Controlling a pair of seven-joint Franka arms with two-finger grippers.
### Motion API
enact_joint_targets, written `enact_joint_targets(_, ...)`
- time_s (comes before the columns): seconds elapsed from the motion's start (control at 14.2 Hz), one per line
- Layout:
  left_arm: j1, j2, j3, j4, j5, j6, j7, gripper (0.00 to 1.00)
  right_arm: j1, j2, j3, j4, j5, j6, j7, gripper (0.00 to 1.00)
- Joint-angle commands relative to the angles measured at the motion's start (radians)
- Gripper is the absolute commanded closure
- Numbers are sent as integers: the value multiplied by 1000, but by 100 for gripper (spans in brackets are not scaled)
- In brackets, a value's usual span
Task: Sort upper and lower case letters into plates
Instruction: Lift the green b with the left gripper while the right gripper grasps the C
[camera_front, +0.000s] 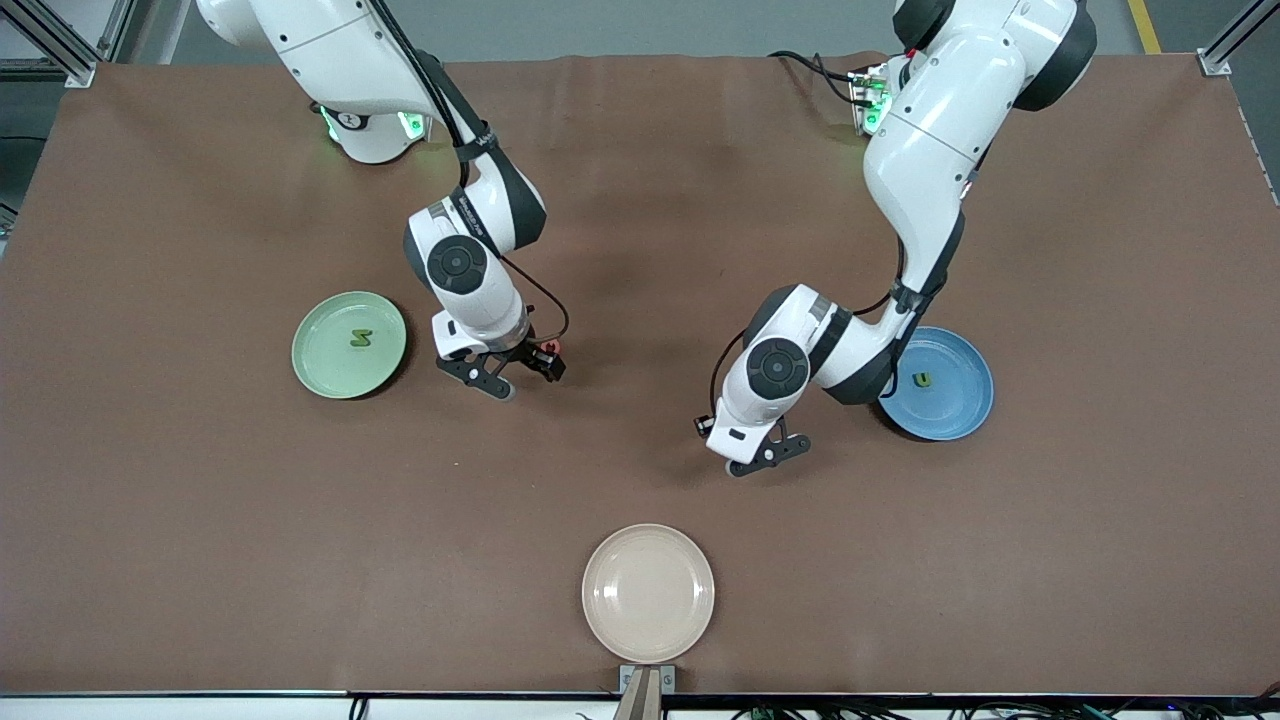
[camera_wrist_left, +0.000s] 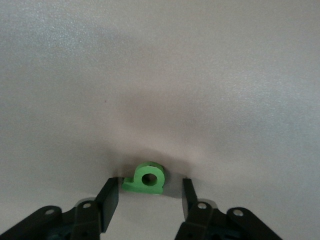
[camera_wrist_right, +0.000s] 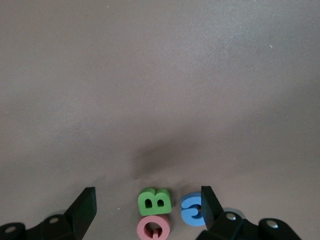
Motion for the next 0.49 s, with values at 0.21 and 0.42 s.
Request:
enact_joint_targets(0.21,-6,12,10,21,33,0,-11,43,-40,0,-8,-44,1,-64,-318,0)
enact_joint_targets(0.42,-6,12,8,21,44,0,-11,50,-17,-14,-8,-93,4,-50,-318,0)
